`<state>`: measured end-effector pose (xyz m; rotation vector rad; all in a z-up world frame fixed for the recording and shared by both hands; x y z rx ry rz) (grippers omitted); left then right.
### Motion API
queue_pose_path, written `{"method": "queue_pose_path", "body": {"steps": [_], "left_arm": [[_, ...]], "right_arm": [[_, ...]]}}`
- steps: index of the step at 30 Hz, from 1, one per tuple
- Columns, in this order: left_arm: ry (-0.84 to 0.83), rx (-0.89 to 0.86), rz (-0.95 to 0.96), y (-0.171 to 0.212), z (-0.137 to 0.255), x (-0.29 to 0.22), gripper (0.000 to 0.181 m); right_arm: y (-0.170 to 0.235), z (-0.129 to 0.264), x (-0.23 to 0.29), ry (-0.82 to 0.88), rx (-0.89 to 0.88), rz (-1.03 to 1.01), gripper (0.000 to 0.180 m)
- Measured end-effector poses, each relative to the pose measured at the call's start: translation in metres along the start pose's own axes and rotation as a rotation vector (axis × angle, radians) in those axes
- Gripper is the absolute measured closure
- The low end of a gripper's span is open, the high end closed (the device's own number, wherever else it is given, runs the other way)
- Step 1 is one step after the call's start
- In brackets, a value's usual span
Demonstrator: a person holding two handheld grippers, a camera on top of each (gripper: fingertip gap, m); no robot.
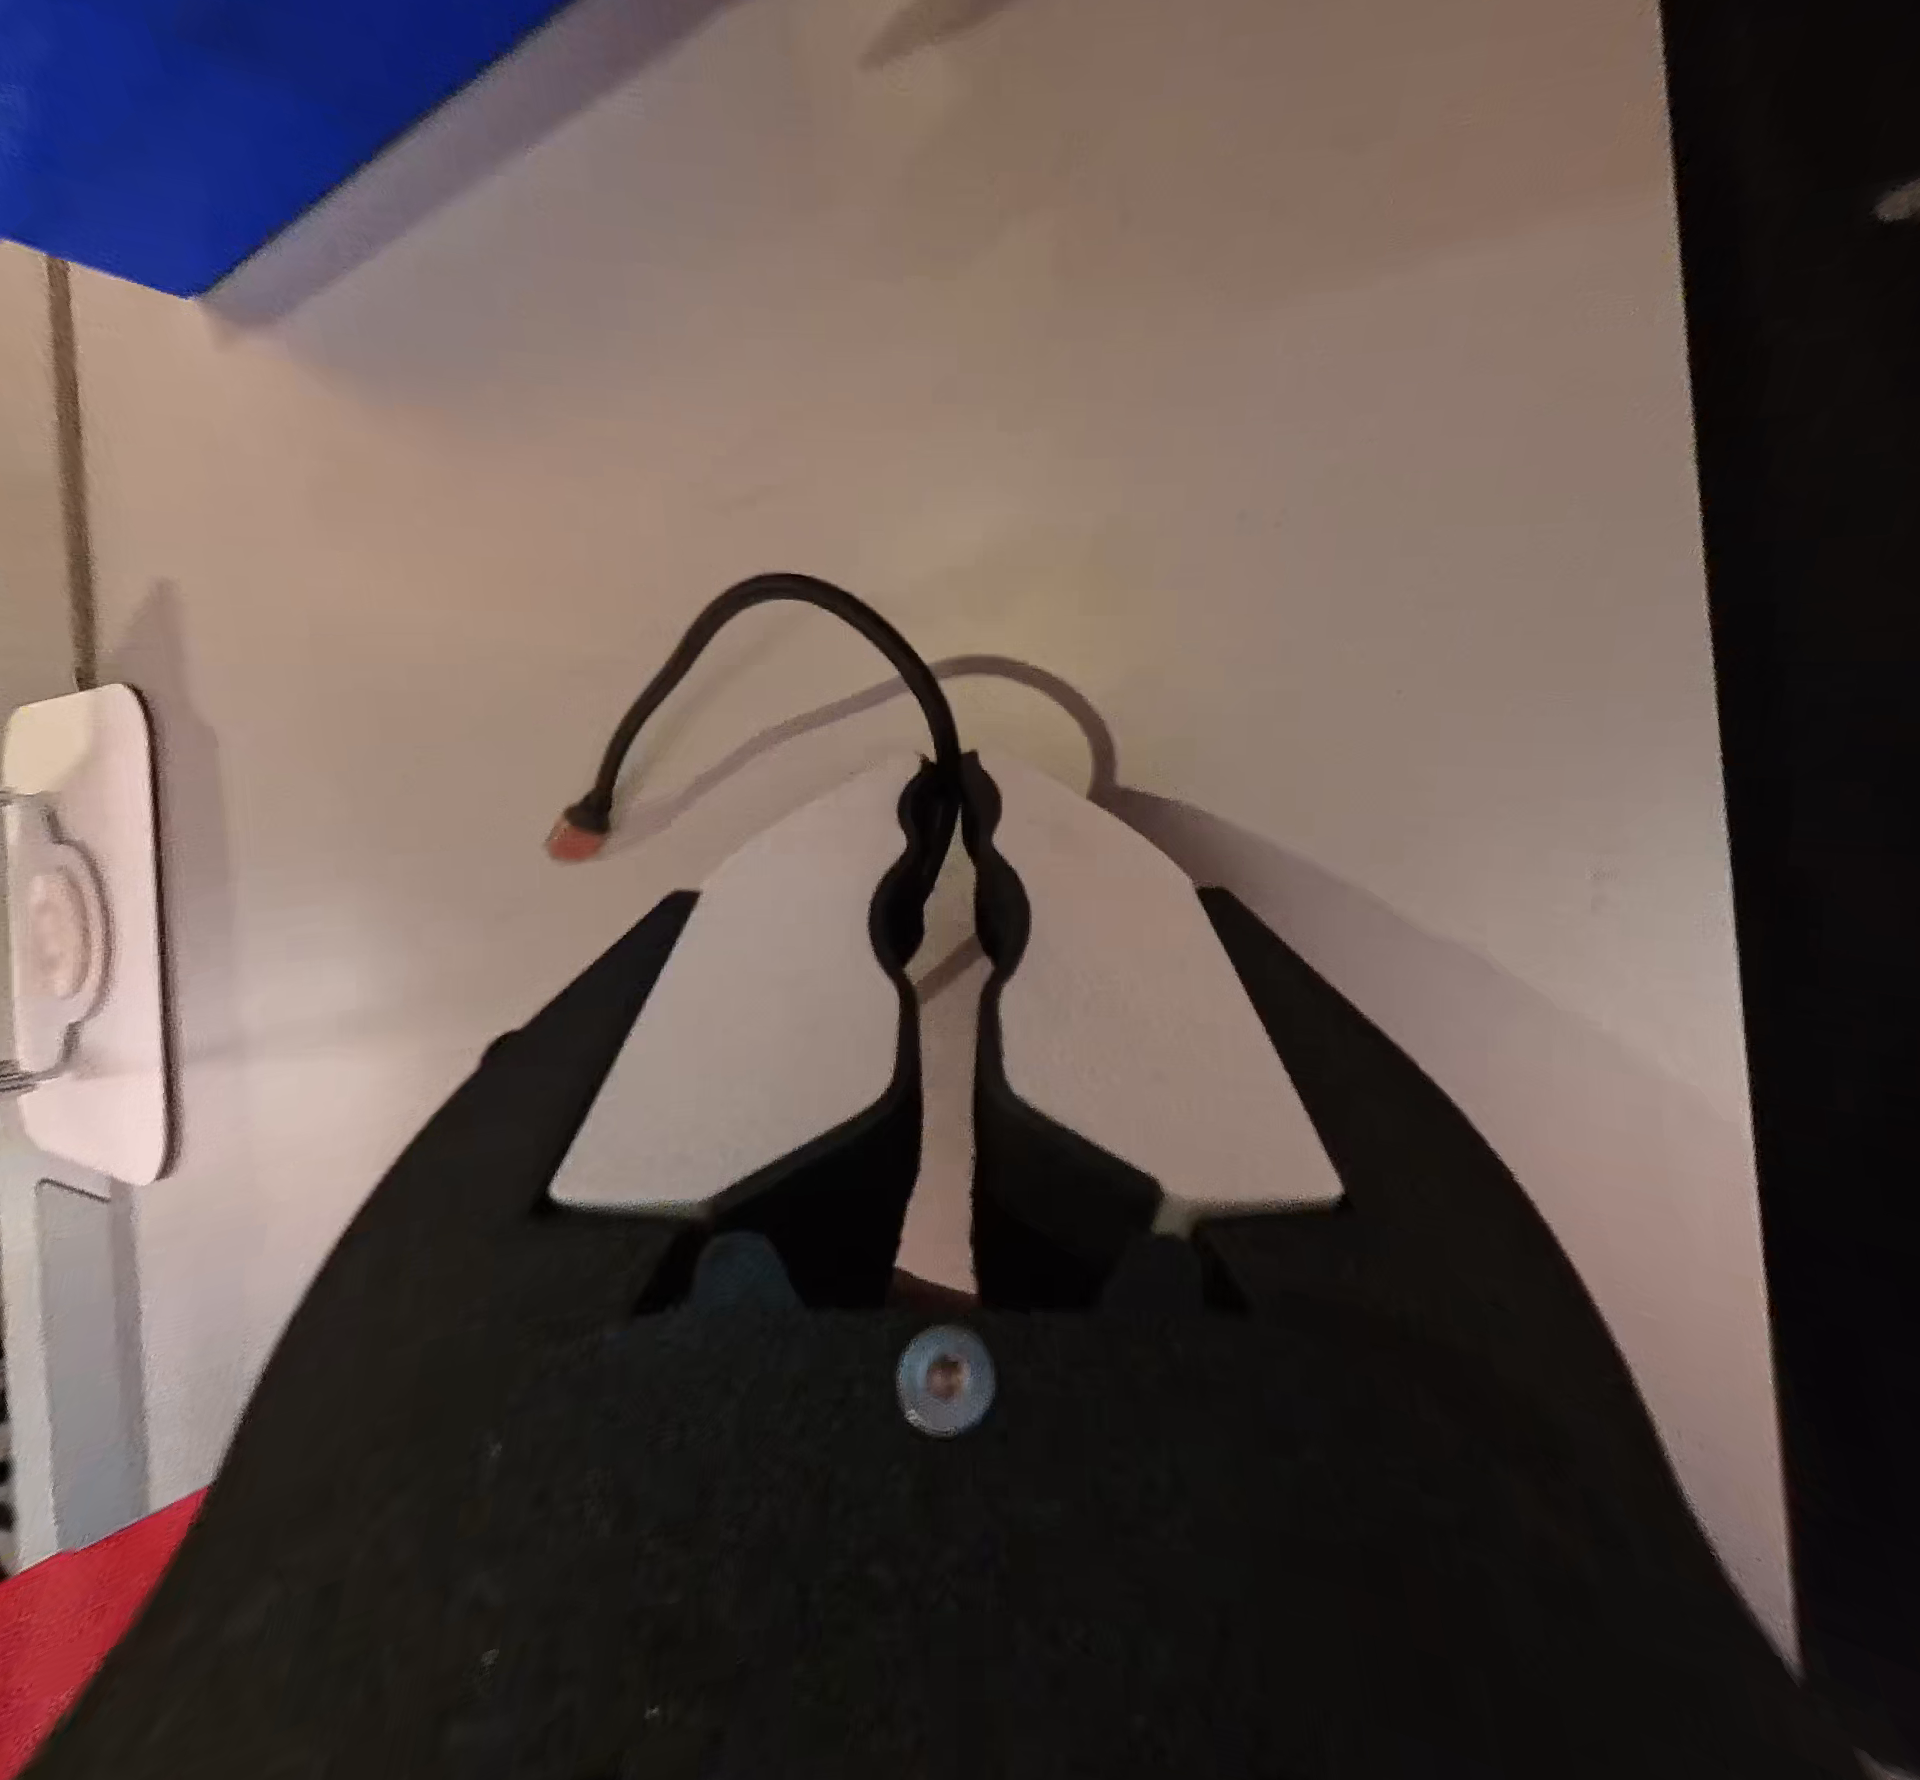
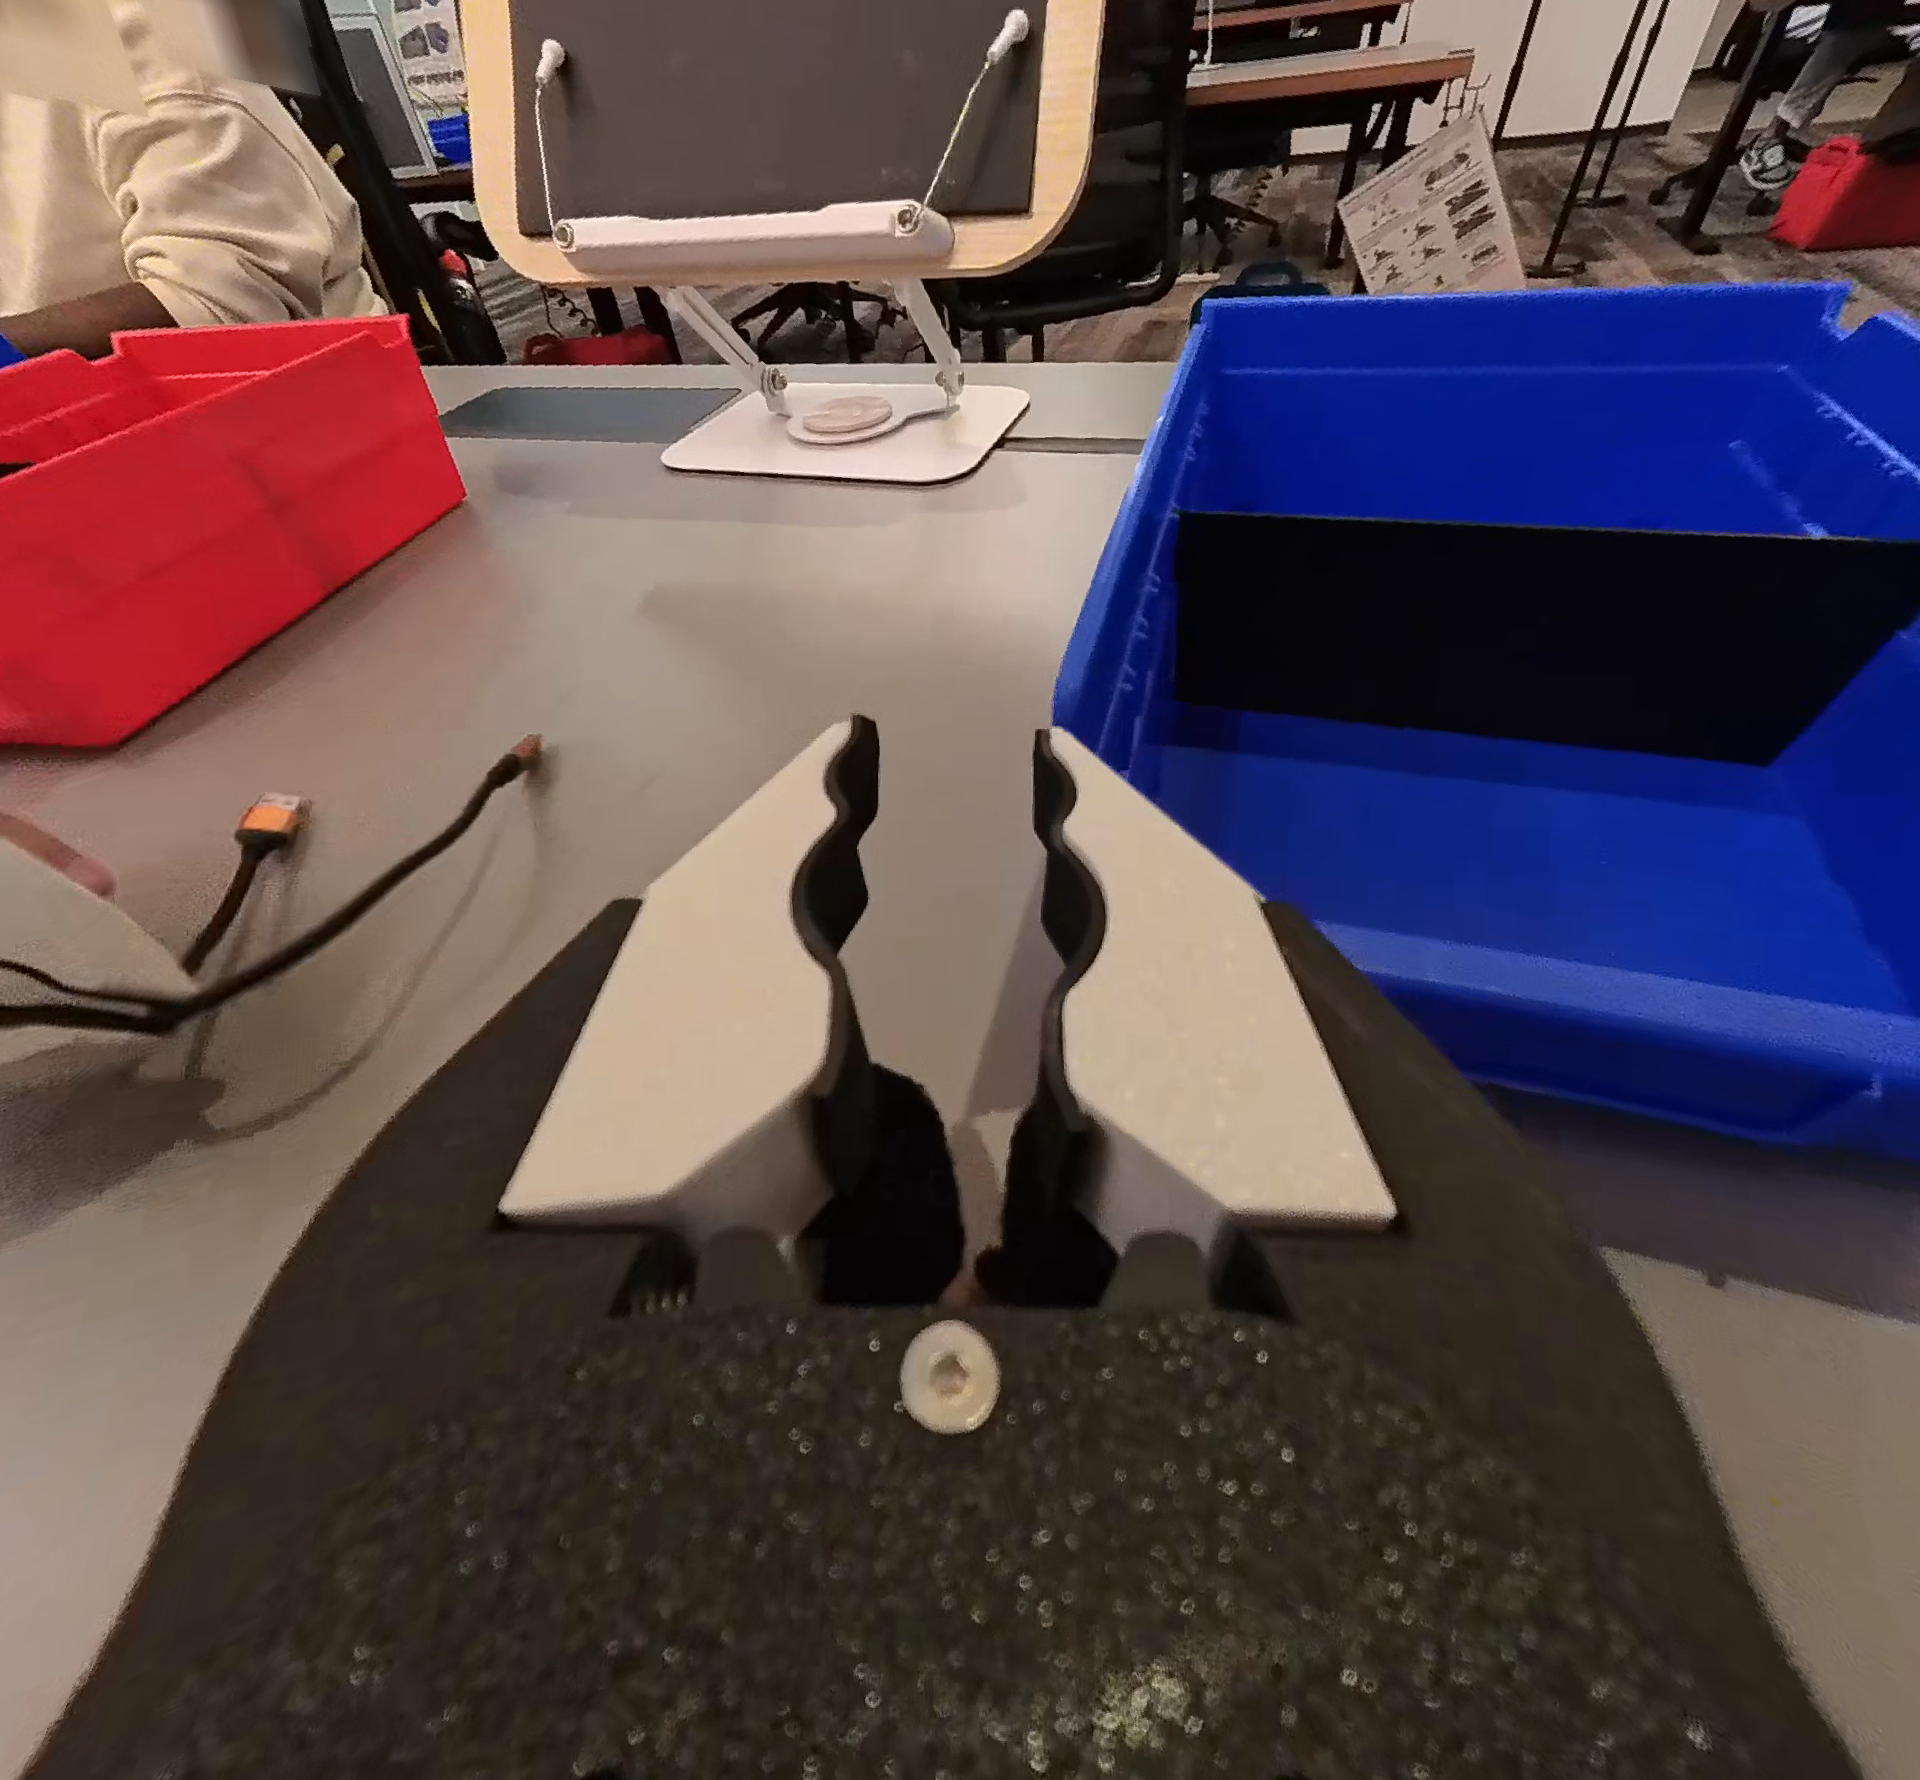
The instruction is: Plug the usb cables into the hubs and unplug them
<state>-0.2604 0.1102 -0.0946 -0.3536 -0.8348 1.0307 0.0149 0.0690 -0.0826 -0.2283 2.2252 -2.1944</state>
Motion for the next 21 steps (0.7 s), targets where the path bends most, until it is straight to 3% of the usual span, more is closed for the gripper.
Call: {"method": "queue_pose_path", "body": {"steps": [5,10,16,18,21], "left_arm": [[0.016,-0.018,0.086,-0.001,-0.016,-0.011,0.175],[0.054,-0.124,0.299,-0.002,-0.006,-0.004,0.163],[-0.027,-0.267,0.466,0.019,0.077,0.049,0.156],[-0.102,-0.202,0.425,0.039,0.114,0.078,0.156],[-0.159,0.045,0.251,0.079,0.157,0.125,0.154]], "right_arm": [[0.002,0.000,-0.002,-0.002,0.015,-0.013,0.151],[0.002,0.001,-0.004,-0.002,0.016,-0.028,0.151],[-0.003,0.001,0.002,-0.028,-0.040,-0.058,0.151],[-0.003,0.000,0.009,-0.064,-0.055,-0.081,0.151],[0.002,-0.004,0.021,-0.123,-0.025,-0.079,0.151]]}}
Point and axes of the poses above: each gripper's, where its closed fingertips meet, z back along the fingers, y out of its underside, x = y × z across the jaws, the point moved 10 cm from there along z, back along the fingers, and after that the axes turned 12 degrees about -x, right-handed, at the moved point
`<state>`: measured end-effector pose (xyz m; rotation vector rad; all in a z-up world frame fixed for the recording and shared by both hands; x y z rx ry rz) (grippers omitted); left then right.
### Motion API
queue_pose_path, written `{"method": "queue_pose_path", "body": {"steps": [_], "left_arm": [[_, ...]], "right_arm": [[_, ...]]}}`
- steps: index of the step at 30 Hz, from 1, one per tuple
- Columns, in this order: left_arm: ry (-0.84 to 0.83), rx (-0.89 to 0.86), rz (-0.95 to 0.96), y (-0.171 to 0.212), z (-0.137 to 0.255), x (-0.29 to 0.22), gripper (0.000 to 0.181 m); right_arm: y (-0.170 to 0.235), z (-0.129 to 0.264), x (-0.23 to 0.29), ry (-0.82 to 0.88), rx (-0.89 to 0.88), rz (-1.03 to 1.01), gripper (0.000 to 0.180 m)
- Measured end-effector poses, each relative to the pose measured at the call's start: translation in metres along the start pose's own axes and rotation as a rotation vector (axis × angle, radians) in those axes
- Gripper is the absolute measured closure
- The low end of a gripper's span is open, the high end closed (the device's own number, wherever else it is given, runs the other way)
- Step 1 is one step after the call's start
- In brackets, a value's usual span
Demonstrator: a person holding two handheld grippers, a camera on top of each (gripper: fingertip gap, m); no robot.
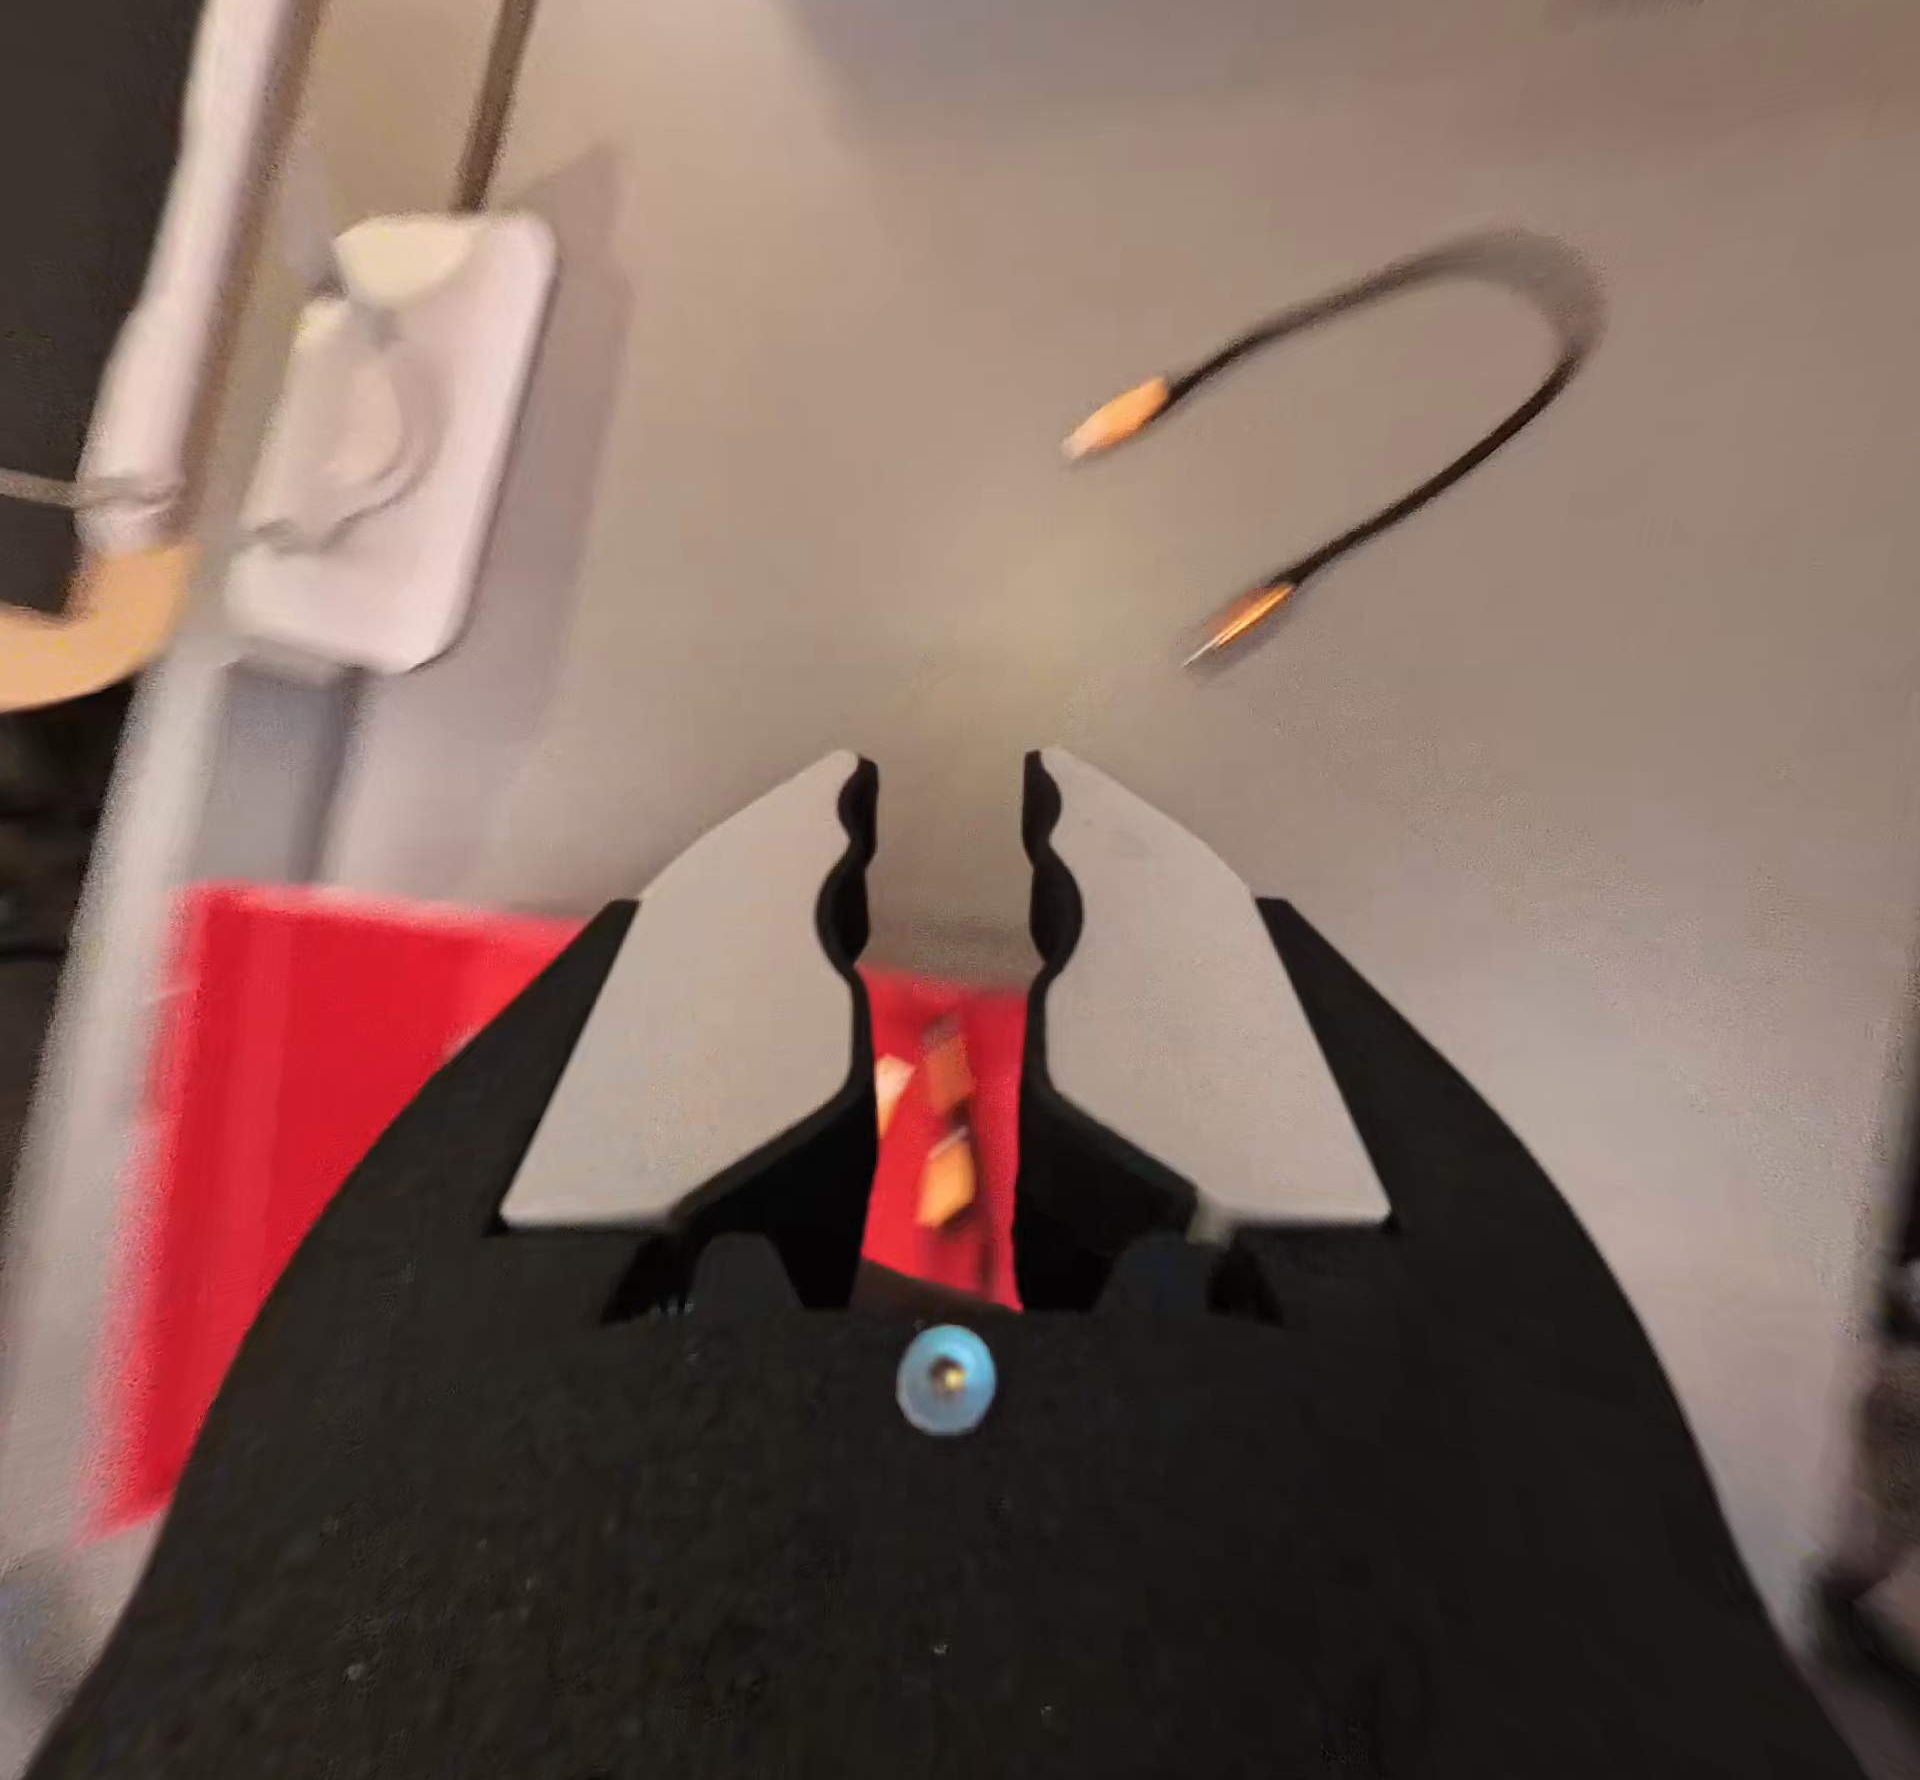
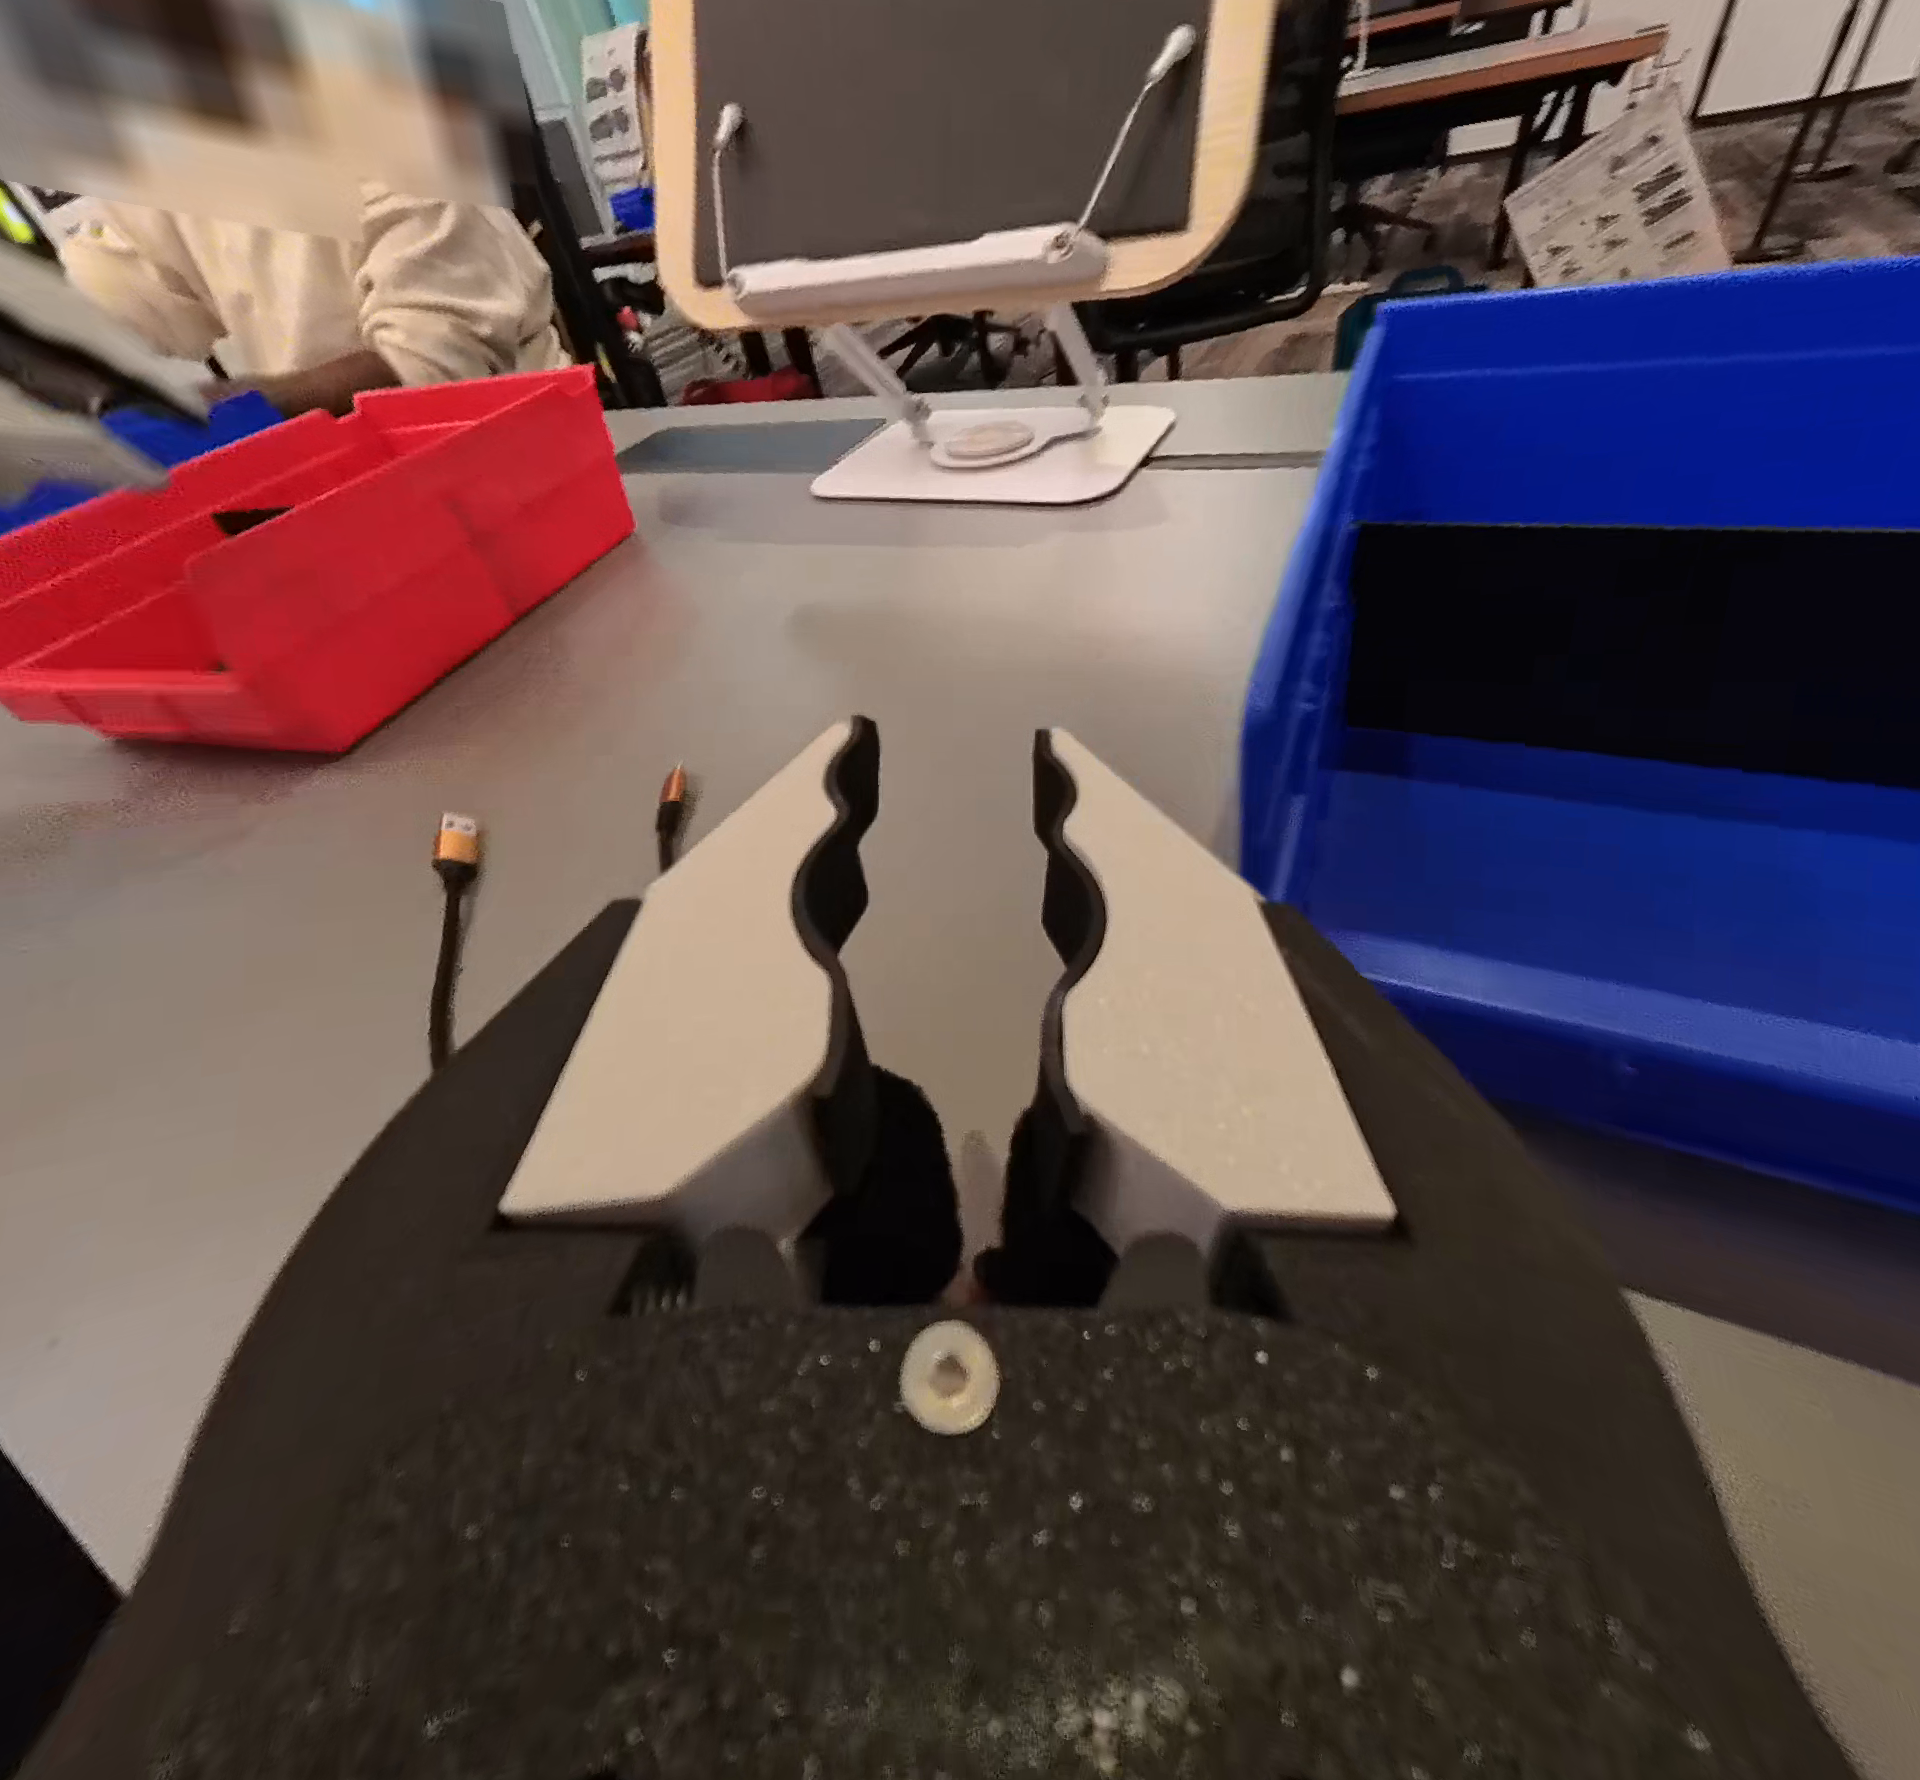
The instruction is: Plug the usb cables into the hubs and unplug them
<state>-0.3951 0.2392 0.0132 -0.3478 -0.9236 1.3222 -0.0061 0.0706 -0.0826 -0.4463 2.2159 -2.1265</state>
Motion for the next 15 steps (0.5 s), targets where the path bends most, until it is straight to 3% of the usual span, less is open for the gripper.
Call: {"method": "queue_pose_path", "body": {"steps": [5,9,15], "left_arm": [[-0.072,0.439,-0.172,0.053,0.013,0.097,0.155],[0.069,0.611,-0.038,0.099,-0.002,0.142,0.146],[0.210,0.805,0.062,0.161,-0.036,0.162,0.140]], "right_arm": [[0.007,-0.007,0.011,-0.047,0.039,0.014,0.151],[0.009,-0.008,0.013,-0.056,0.056,0.031,0.151],[0.010,-0.007,0.011,-0.049,0.062,0.023,0.151]]}}
Point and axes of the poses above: each gripper's, where its closed fingertips meet, z back along the fingers, y out of its underside, x = y × z across the jaws, the point moved 10 cm from there along z, back along the fingers, and after that the axes turned 12 degrees about -x, right-handed, at the moved point
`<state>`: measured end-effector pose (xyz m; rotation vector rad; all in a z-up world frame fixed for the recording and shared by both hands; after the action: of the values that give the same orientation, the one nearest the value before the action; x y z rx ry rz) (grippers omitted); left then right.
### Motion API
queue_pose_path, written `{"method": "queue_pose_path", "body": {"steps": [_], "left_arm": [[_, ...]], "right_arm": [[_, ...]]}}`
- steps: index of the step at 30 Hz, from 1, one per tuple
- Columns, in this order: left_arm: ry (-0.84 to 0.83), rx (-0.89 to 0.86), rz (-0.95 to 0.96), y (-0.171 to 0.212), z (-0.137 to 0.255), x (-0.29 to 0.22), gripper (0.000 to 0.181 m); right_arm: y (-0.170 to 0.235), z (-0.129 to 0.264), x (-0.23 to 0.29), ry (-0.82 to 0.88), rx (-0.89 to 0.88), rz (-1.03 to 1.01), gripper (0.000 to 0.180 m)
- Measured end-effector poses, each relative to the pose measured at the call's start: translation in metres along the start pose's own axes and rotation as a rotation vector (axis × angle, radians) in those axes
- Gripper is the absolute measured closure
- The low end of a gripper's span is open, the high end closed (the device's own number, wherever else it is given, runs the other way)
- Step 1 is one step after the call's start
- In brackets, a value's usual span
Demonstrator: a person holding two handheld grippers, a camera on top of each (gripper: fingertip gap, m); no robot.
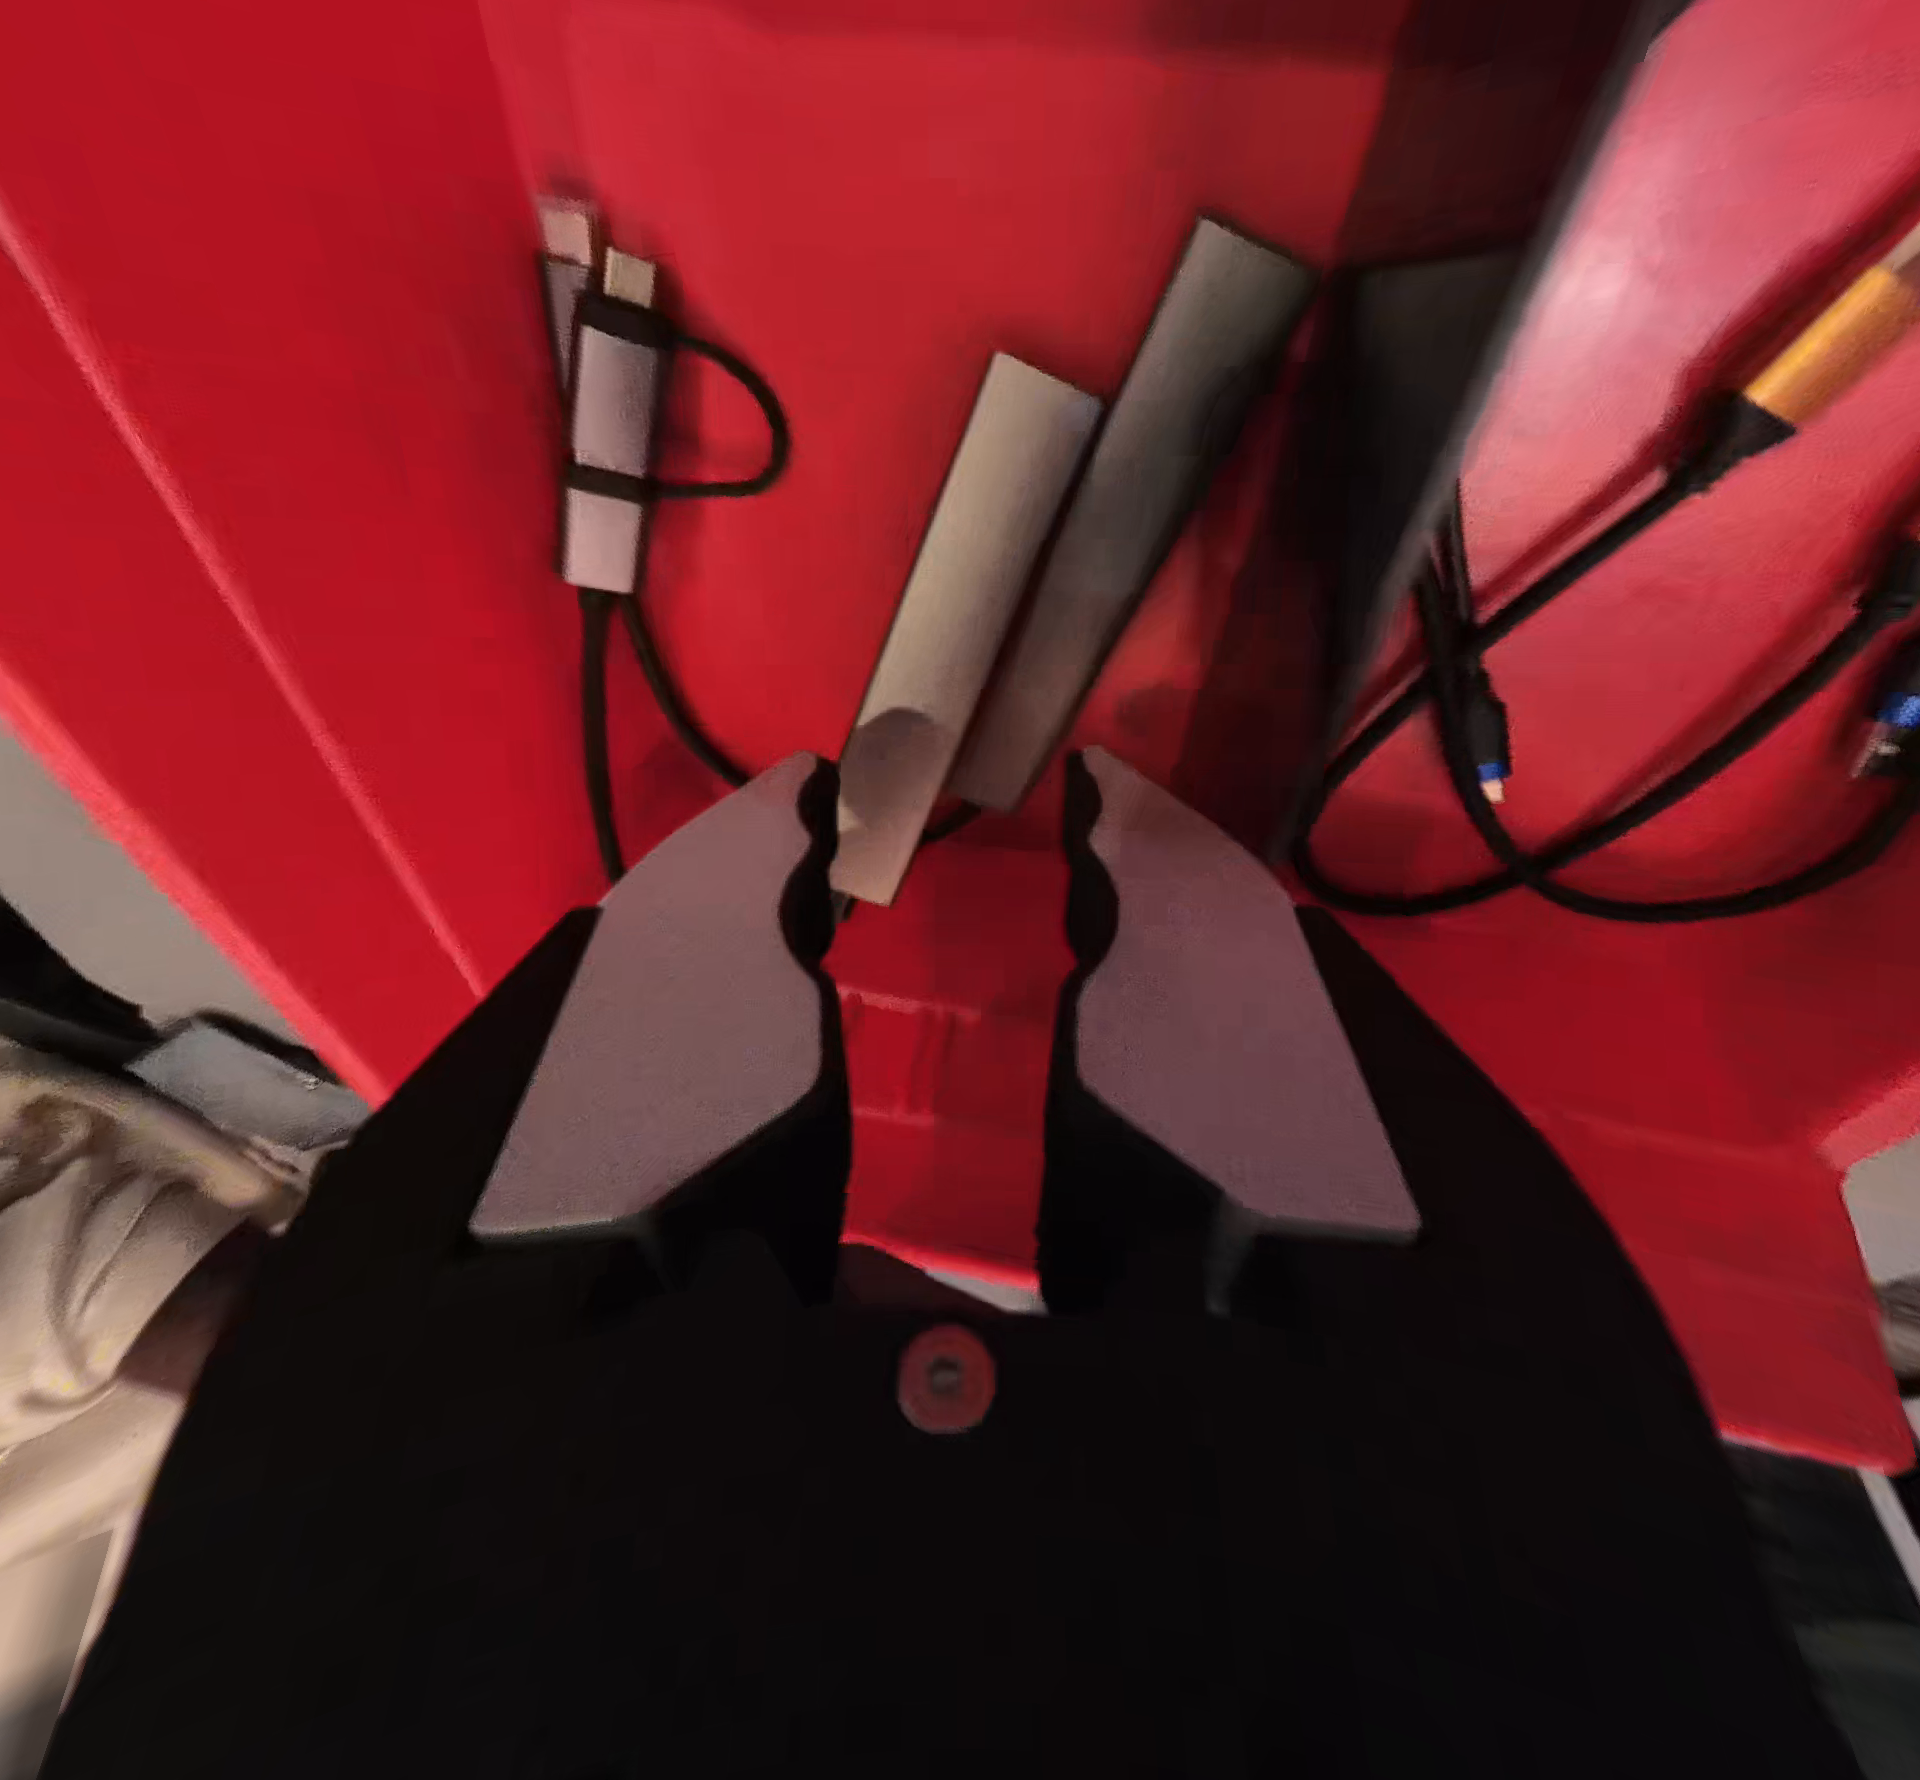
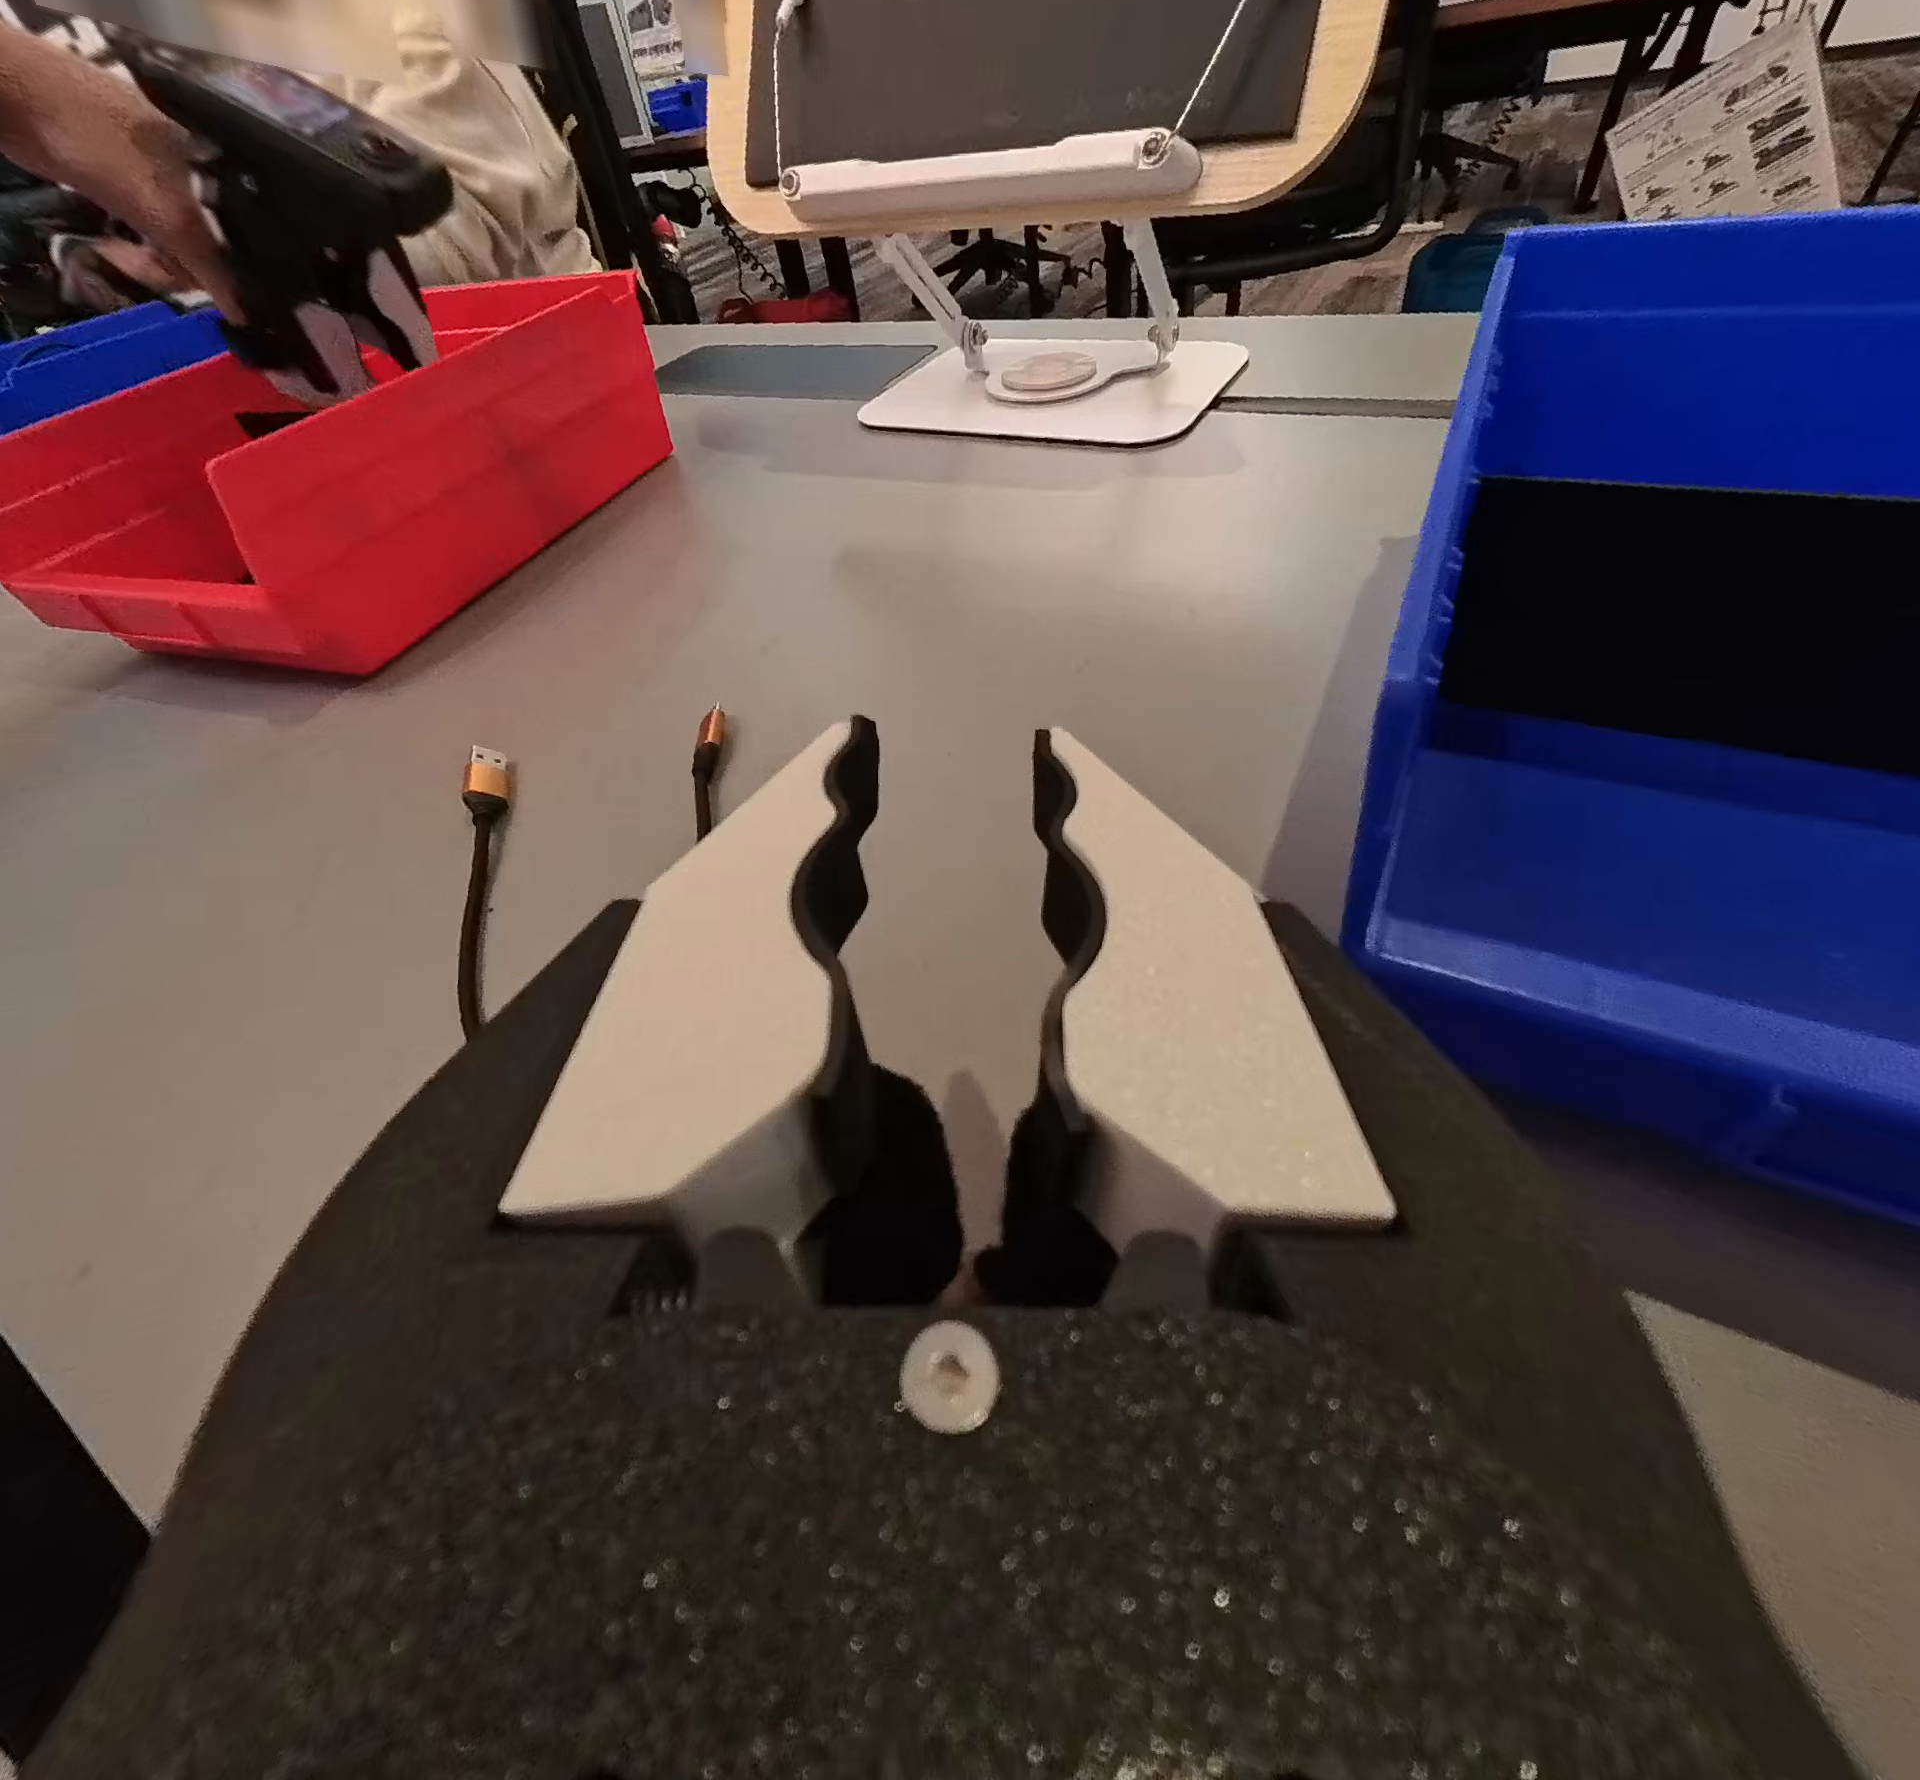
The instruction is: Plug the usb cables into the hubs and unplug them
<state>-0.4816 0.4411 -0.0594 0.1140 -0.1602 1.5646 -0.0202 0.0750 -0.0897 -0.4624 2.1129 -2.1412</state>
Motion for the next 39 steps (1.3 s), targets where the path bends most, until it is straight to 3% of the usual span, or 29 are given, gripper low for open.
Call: {"method": "queue_pose_path", "body": {"steps": [5,9,13,18,23,26,31,39], "left_arm": [[-0.002,0.105,-0.021,0.005,-0.029,0.009,0.143],[0.009,0.098,0.010,0.006,-0.025,0.011,0.155],[0.012,0.029,0.055,0.006,0.014,0.013,0.157],[0.006,-0.092,0.064,-0.008,0.093,0.005,0.158],[0.064,-0.320,-0.108,-0.073,0.172,-0.053,0.158],[0.182,-0.387,-0.267,-0.123,0.190,-0.106,0.158],[0.337,-0.376,-0.509,-0.197,0.183,-0.186,0.158],[0.351,-0.315,-0.614,-0.249,0.147,-0.237,0.158]], "right_arm": [[0.001,-0.001,0.001,-0.011,0.005,-0.013,0.151],[0.001,0.000,0.003,-0.020,0.006,-0.014,0.151],[0.001,0.000,0.004,-0.025,0.002,-0.016,0.151],[0.002,-0.003,0.013,-0.055,0.000,-0.001,0.151],[-0.003,-0.020,0.040,-0.181,-0.033,0.106,0.147],[-0.021,-0.035,0.065,-0.351,-0.094,0.141,0.138],[-0.060,-0.047,0.102,-0.572,-0.154,0.341,0.135],[-0.054,-0.044,0.120,-0.590,0.004,0.378,0.132]]}}
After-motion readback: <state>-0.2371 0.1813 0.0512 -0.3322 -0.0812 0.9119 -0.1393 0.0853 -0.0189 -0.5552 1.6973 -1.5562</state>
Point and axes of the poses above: each gripper's, where its closed fingertips meet, z back along the fingers, y out of its underside, x = y × z across the jaws, the point moved 10 cm from there along z, back along the fingers, and after that the axes turned 12 degrees about -x, right-handed, at the moved point
